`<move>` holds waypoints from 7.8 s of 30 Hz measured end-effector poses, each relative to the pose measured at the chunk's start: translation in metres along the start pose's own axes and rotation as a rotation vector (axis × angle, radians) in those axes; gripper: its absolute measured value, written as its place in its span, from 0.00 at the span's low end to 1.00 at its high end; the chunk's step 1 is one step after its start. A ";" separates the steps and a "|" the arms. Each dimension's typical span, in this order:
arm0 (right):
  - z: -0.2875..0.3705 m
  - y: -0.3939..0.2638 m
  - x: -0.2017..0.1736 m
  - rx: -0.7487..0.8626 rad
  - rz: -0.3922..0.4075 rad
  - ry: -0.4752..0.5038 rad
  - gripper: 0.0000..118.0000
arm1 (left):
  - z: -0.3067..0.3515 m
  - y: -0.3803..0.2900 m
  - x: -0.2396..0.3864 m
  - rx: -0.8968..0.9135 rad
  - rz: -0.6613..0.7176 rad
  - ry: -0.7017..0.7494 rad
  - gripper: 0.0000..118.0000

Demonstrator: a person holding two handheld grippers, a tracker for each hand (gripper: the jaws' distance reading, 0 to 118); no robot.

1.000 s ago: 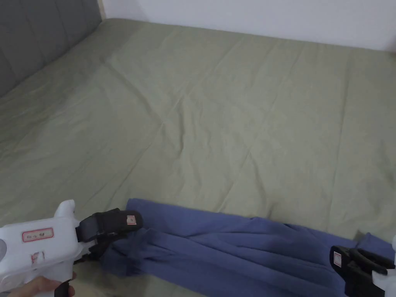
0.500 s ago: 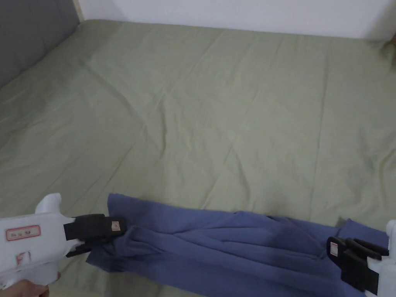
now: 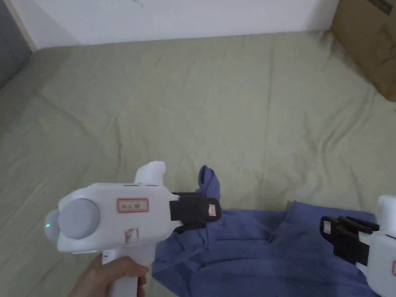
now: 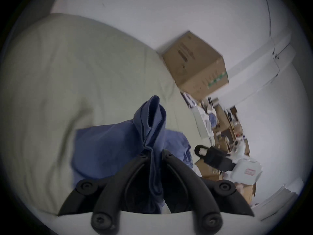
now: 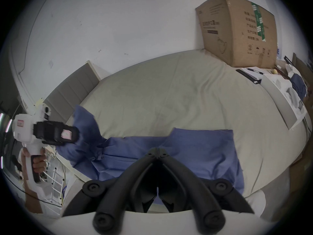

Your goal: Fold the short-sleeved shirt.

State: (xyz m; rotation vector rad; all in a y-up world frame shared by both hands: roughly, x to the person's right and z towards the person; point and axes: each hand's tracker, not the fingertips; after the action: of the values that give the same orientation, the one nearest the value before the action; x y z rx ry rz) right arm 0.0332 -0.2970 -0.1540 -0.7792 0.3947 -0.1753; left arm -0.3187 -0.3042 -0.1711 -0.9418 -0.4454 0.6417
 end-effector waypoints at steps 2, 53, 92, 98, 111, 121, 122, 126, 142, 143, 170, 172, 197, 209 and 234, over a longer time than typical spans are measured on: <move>0.004 0.000 0.011 0.010 -0.030 -0.017 0.00 | -0.040 -0.001 0.010 -0.096 -0.023 0.033 0.08; 0.006 -0.004 0.038 0.107 -0.067 0.006 0.00 | -0.041 -0.020 -0.009 -0.131 0.048 -0.117 0.02; -0.019 0.010 -0.006 0.049 -0.041 0.040 0.00 | 0.017 -0.004 -0.170 -0.187 0.223 -0.143 0.11; -0.014 0.009 -0.006 0.064 -0.045 0.047 0.00 | 0.097 0.003 -0.199 -0.095 0.248 0.068 0.11; -0.011 0.007 -0.010 0.113 0.034 0.008 0.00 | 0.137 0.013 -0.071 -0.008 0.204 0.335 0.11; -0.001 0.000 0.011 0.119 -0.035 0.021 0.00 | 0.017 0.029 -0.006 -0.162 0.153 0.193 0.11; -0.001 -0.001 0.014 0.118 -0.043 0.019 0.00 | 0.003 0.028 -0.003 -0.205 0.145 0.179 0.11; 0.001 -0.003 0.023 0.118 -0.066 0.006 0.00 | -0.046 0.020 0.011 -0.268 0.132 0.161 0.15; -0.003 -0.004 0.033 0.111 -0.100 0.016 0.00 | -0.002 0.017 0.002 -0.130 0.076 0.150 0.77; -0.004 -0.005 0.033 0.110 -0.099 0.019 0.00 | -0.003 0.011 -0.002 -0.117 0.075 0.165 0.49; 0.002 -0.001 0.012 0.077 -0.011 0.014 0.00 | -0.100 -0.016 0.034 -0.278 -0.062 -0.014 0.00; -0.005 -0.001 -0.002 0.056 0.018 0.046 0.00 | -0.071 -0.016 0.026 -0.206 -0.060 0.001 0.00; -0.129 -0.041 -0.073 -0.288 0.209 0.040 0.00 | -0.019 -0.012 -0.165 -0.122 0.327 -0.199 0.94; -0.124 -0.040 -0.076 -0.286 0.196 0.024 0.00 | -0.061 -0.011 -0.148 -0.262 0.257 -0.215 0.32; 0.023 0.045 -0.154 0.639 0.236 -0.240 0.00 | 0.153 0.073 -0.220 -0.164 0.074 0.383 0.25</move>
State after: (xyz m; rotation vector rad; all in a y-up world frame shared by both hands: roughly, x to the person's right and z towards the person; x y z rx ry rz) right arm -0.0977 -0.2049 -0.1285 -0.1165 0.1791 0.0187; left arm -0.5950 -0.3306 -0.1705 -1.2123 -0.1226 0.4804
